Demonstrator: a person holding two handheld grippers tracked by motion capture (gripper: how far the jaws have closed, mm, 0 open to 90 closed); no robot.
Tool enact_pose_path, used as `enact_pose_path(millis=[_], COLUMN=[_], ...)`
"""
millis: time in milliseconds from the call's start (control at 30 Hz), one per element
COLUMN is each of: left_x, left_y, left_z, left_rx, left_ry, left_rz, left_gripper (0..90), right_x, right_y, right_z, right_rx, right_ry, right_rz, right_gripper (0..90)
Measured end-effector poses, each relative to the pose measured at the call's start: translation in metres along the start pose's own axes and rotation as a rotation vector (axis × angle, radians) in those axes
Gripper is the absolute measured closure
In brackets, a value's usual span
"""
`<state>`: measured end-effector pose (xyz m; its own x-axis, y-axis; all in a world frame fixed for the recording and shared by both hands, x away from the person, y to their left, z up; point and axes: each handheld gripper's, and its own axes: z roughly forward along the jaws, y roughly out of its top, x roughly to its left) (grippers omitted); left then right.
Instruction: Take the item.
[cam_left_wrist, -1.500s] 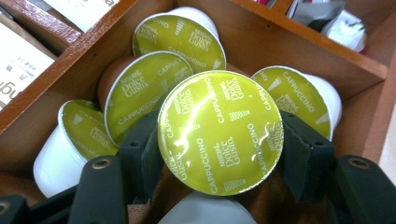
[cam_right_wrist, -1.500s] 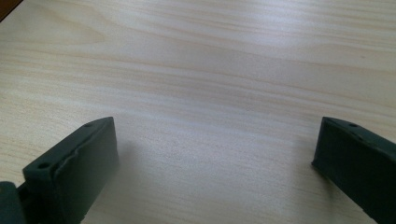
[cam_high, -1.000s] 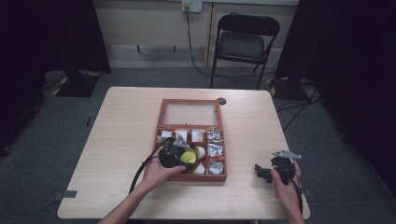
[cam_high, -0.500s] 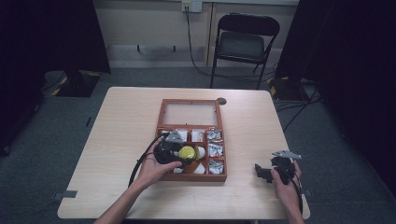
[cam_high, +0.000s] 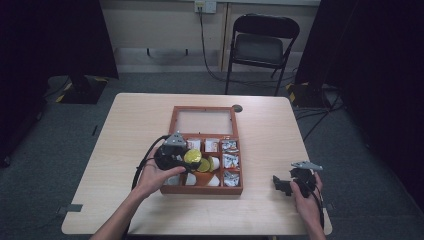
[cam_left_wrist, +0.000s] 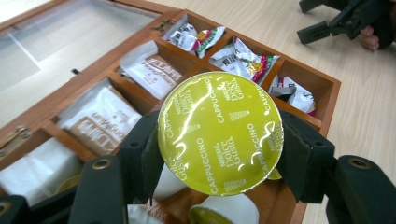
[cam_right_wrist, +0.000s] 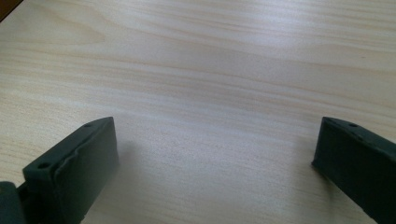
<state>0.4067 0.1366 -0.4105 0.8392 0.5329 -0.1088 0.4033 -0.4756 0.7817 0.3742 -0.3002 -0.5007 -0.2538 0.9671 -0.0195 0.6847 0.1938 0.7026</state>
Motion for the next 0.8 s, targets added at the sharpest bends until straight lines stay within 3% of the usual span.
enact_pose_path(millis=[400,800], left_x=[0.01,0.017], left_y=[0.003,0.0], left_z=[-0.021,-0.031], left_rx=[-0.066,-0.075], left_ry=[0.006,0.039], left_rz=[-0.019,-0.038], left_gripper=[38.0,38.0], right_x=[0.0,0.0], right_y=[0.0,0.0], right_z=[0.0,0.0], right_rx=[0.0,0.0], right_ry=[0.0,0.0], right_rz=[0.0,0.0], right_gripper=[0.0,0.0])
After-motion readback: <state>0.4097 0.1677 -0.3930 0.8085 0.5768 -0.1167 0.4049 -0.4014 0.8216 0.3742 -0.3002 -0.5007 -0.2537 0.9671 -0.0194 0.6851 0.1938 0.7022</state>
